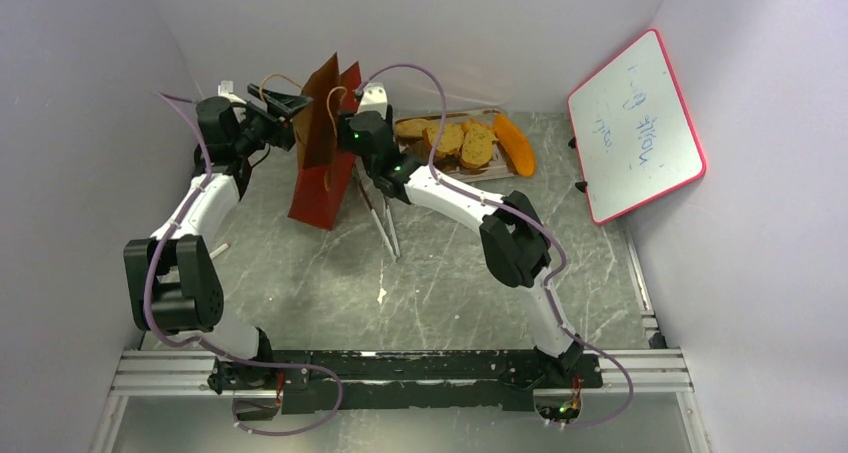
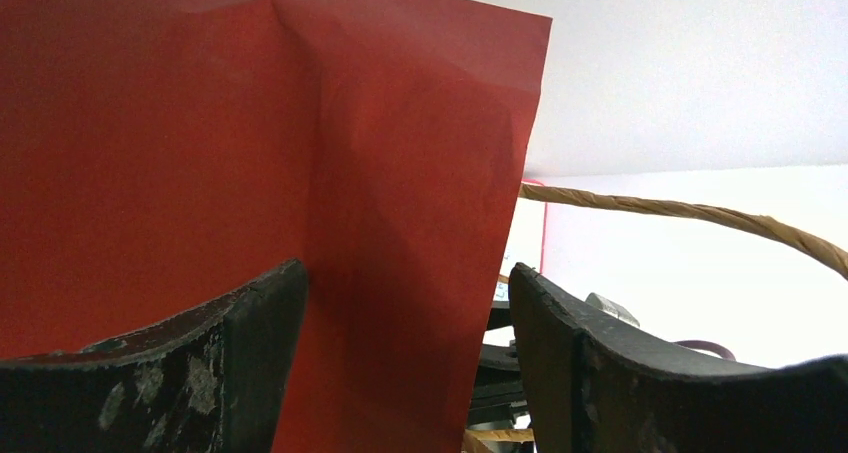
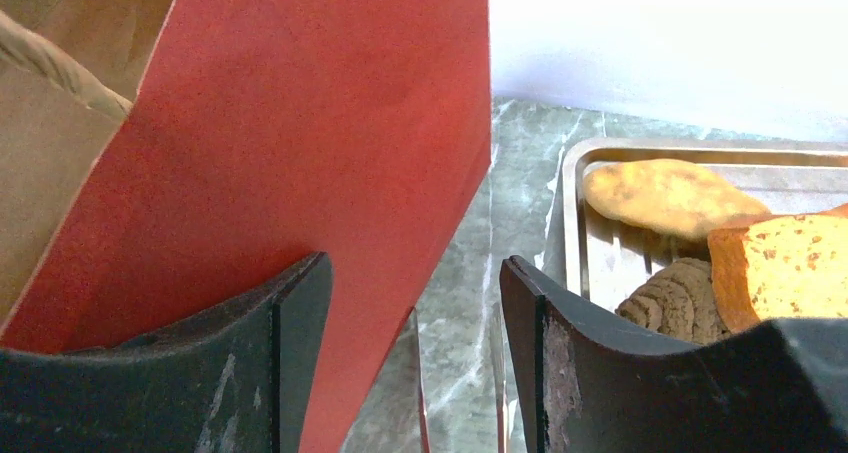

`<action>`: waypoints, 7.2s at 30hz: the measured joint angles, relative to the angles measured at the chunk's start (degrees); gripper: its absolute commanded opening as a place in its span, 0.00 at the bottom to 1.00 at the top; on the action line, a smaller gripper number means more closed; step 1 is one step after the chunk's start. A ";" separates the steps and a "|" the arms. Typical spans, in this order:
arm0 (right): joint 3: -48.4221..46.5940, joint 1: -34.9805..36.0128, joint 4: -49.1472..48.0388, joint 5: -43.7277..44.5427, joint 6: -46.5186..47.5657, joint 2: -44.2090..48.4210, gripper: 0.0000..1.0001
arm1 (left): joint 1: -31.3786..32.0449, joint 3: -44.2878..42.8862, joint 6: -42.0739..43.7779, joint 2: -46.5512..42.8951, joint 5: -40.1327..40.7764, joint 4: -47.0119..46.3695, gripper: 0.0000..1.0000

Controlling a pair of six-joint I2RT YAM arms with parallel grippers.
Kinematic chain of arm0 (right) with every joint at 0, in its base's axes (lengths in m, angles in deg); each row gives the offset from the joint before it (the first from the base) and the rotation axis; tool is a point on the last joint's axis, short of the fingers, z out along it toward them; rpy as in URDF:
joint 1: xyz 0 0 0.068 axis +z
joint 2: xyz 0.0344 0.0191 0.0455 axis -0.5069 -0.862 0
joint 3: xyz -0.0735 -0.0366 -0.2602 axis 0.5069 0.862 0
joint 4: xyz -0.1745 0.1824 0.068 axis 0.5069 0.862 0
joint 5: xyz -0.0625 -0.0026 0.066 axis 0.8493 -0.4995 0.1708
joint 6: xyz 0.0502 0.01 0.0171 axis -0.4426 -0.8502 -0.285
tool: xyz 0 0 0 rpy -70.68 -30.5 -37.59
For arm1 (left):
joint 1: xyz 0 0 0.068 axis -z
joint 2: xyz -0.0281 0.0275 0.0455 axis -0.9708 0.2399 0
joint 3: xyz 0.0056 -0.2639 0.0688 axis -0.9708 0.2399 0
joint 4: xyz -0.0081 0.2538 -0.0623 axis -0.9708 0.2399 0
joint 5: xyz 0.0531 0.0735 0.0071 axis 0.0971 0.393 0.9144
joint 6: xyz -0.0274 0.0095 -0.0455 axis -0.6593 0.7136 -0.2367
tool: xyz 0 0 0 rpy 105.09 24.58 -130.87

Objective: Take the fake bread out of the paper bag
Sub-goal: Adjust the paper bag at the center of the board.

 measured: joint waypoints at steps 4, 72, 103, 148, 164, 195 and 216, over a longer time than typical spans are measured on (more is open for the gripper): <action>0.02 -0.24 1.27 -0.44 -0.02 0.00 0.67 | 0.70 3.06 -1.70 -1.31 3.74 -0.42 0.78; -4.90 10.27 14.75 1.92 -4.42 10.03 0.73 | -0.74 6.10 17.57 -13.84 20.90 18.91 0.92; -22.03 9.33 26.12 1.79 -6.93 -6.23 0.11 | -3.80 7.78 16.90 -15.34 20.48 18.84 0.99; -21.79 7.56 25.05 0.48 -4.76 -5.20 0.08 | -5.95 -2.10 38.99 -4.20 -4.96 32.89 0.99; -22.40 6.27 26.05 -0.22 -5.55 -5.14 0.08 | -3.34 -3.74 42.77 -8.74 -1.29 33.33 0.99; -15.45 4.57 21.94 -2.99 -6.64 -1.38 0.59 | -4.26 9.99 37.11 -37.22 37.86 21.35 0.99; -9.22 7.50 20.06 -0.85 -2.73 7.56 0.79 | -4.31 10.80 35.82 -39.45 46.53 22.32 0.99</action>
